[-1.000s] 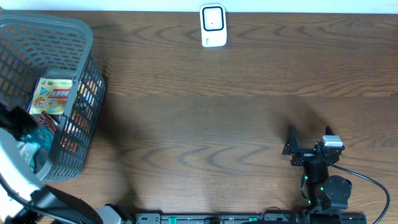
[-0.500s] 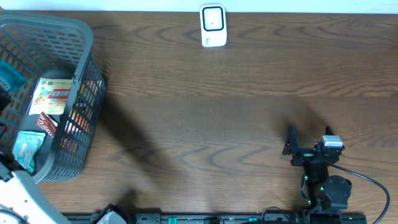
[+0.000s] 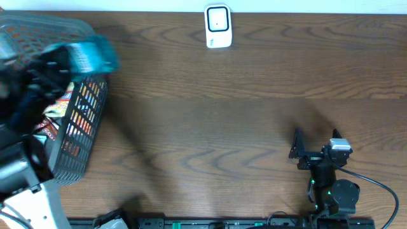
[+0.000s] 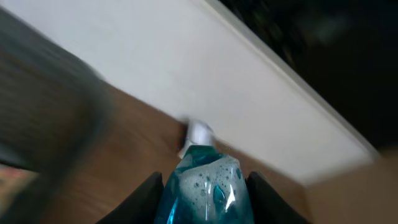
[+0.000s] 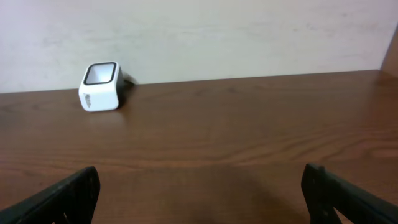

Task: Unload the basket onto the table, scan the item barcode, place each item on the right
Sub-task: 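Lift the teal bottle and carry it toward the white scanner, then set the teal bottle on the table and release it, then move the left gripper back over the basket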

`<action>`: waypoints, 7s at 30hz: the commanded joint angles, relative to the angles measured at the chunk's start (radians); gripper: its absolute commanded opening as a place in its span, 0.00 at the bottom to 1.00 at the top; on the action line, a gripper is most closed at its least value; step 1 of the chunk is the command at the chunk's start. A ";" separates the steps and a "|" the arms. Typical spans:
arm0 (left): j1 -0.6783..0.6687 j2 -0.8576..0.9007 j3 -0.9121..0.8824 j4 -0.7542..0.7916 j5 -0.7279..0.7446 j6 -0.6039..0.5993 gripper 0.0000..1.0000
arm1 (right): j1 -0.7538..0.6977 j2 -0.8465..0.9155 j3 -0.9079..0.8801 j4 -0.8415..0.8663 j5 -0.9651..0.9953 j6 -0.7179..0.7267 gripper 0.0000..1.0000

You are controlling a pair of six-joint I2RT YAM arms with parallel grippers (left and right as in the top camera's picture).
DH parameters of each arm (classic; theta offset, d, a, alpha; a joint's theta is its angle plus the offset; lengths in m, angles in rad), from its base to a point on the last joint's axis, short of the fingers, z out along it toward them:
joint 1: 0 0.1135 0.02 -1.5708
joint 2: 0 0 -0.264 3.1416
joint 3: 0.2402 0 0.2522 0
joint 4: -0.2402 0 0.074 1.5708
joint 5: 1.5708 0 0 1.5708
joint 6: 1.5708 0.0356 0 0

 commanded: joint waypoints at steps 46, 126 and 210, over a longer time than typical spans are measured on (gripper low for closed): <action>-0.758 0.669 0.016 -0.086 -0.407 1.042 0.32 | 0.006 -0.001 -0.001 -0.004 0.005 -0.012 0.99; -0.756 -0.251 -0.043 0.246 -1.235 0.404 0.98 | 0.006 -0.001 -0.001 -0.004 0.005 -0.012 0.99; -0.252 -0.013 0.045 -0.026 -1.376 0.223 0.98 | 0.006 -0.001 -0.001 -0.004 0.005 -0.012 0.99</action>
